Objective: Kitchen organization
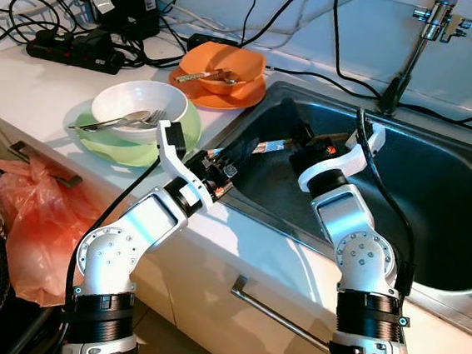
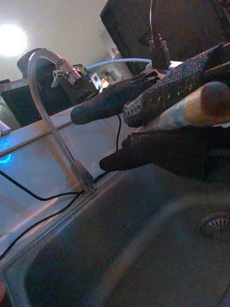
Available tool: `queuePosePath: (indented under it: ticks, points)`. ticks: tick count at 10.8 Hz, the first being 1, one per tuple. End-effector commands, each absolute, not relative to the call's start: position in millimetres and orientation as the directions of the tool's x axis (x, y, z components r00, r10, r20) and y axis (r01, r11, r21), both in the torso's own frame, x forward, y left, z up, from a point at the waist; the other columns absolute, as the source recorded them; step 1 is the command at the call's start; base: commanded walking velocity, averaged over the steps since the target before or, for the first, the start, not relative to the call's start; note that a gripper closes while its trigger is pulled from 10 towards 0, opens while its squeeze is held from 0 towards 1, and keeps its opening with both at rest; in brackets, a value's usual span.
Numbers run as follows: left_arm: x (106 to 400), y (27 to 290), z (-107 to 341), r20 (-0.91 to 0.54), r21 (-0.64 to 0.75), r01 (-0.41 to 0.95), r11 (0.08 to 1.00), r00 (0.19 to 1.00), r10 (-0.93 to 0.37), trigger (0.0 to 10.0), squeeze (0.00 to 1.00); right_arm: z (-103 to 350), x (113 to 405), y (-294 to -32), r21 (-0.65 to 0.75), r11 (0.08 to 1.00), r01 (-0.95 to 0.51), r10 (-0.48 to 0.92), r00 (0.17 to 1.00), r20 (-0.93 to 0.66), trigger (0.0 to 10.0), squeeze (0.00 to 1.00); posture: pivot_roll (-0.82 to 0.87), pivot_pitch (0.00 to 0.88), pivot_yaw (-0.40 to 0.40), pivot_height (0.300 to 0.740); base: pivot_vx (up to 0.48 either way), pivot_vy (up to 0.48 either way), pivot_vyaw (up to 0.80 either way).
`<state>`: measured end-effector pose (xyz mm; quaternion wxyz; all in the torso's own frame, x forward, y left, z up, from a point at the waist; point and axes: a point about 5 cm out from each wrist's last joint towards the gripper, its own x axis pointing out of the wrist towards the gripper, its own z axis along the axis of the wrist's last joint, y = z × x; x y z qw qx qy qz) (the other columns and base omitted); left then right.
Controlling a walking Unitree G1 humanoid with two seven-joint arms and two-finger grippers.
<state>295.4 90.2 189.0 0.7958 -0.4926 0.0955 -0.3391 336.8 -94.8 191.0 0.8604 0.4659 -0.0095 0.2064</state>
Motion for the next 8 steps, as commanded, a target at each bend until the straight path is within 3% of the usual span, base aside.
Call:
queuePosePath:
  ticks: [1,8]
  points:
    - [294.7,93.4,191.8,0.188,-0.840,0.456,0.296,0.754,-0.629,0.0,0.00,202.9,340.4,-86.2,0.794,0.464,-0.393,0.347,0.905,0.245,0.0,0.00,-0.01,0.000,0.015,0.740,0.000,0.000,0.00]
    - [299.0,97.1,191.3,0.181,-0.834,0.448,0.323,0.774,-0.607,0.0,0.00,195.1,338.8,-86.0,0.800,0.476,-0.364,0.337,0.916,0.217,0.0,0.00,-0.01,0.000,0.020,0.740,0.000,0.000,0.00]
